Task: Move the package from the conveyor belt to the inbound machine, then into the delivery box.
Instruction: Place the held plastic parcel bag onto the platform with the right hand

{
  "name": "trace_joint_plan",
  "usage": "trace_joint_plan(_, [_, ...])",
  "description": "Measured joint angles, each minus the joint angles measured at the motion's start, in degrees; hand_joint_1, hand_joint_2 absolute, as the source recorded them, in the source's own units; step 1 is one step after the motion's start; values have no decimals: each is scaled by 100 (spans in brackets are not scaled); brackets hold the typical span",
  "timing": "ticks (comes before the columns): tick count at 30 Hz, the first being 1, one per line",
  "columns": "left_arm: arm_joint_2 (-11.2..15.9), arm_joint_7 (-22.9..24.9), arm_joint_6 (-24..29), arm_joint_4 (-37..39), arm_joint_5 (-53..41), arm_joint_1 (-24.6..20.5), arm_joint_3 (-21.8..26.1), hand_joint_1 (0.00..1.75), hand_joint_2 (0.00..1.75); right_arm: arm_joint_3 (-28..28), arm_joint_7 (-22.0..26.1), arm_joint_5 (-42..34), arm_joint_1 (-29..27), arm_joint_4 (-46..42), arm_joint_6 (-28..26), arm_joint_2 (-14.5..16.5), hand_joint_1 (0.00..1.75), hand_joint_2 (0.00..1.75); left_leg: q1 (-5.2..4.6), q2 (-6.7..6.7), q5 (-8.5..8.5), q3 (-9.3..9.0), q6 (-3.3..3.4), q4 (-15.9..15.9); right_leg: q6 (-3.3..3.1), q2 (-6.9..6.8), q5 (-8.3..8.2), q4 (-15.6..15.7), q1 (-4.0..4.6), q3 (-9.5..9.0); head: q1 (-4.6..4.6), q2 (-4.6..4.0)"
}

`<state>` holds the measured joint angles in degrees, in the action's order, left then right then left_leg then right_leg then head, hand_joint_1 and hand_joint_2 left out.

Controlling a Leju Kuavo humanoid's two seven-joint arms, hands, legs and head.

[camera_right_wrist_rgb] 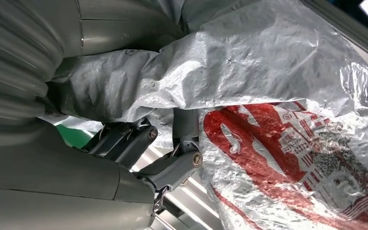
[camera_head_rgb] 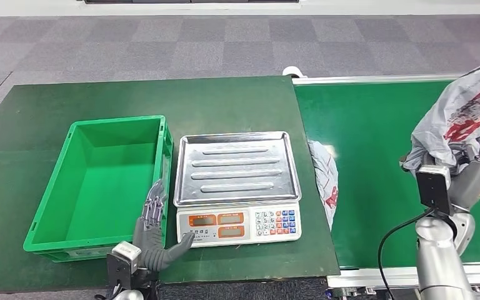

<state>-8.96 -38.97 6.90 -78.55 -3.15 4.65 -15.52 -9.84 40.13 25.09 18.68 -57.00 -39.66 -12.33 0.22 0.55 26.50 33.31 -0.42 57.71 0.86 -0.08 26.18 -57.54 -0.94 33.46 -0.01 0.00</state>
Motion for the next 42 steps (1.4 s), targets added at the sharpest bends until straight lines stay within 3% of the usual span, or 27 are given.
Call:
trace_joint_plan(4, [-25, -96, 268, -28, 58, -50, 0, 0, 175, 119, 0, 324, -187, -581, -38, 174, 175, 175, 0, -1, 0, 1, -1, 0, 0, 3, 0, -1, 0, 1, 0, 0])
trace_joint_plan(9, [-65, -120, 1209, -332, 25, -176, 0, 0, 175, 628, -122, 933, -28, -810, 459, 346, 175, 175, 2, -6, -3, 3, -4, -1, -1, 7, -1, -3, 2, 2, 1, 0])
trace_joint_plan(13, [-73, -127, 2572, -632, -150, -299, -15, 0, 175, 1269, -742, 1875, 680, -408, 1316, 427, 175, 175, 2, -20, -15, 3, -8, -2, -5, 19, -12, -5, 2, 7, -1, 0])
trace_joint_plan(16, [-53, -127, 3132, -793, -185, -339, -96, 0, 175, 1850, -985, 2370, 1506, 263, 1929, 544, 175, 175, 2, -22, -27, 6, -8, -2, -5, 22, -22, -6, 2, 12, 0, 0])
trace_joint_plan(21, [-42, -125, 3284, -953, -554, -283, -131, 0, 175, 2921, -1249, 2968, 2724, 1492, 2785, 876, 175, 175, 8, -16, -33, 6, -10, -1, -6, 18, -25, -7, 8, 14, -1, 0])
trace_joint_plan(25, [-39, -125, 3288, -1018, -585, -195, -129, 0, 175, 3561, -1287, 3221, 3252, 2162, 3261, 1110, 175, 175, 11, -6, -33, 10, -11, -1, -8, 9, -23, -7, 10, 15, -1, 0])
trace_joint_plan(34, [-36, -123, 3295, -1032, -490, 11, -107, 0, 175, 4329, -638, 3083, 3559, 2806, 4306, 1465, 175, 175, 11, -7, -31, 14, -10, -1, -8, 11, -23, -4, 9, 19, -1, 0])
trace_joint_plan(39, [-21, -121, 3296, -1019, -416, 119, -96, 0, 175, 4663, -722, 3057, 3572, 2969, 4964, 1606, 175, 175, 12, -4, -32, 14, -10, -1, -8, 6, -23, -4, 11, 18, -1, 0])
trace_joint_plan(42, [-13, -121, 3297, -1017, -415, 162, -93, 0, 175, 4780, -740, 3057, 3574, 3040, 5084, 1634, 175, 175, 12, -4, -33, 15, -11, -1, -8, 7, -23, -5, 11, 18, -1, 0])
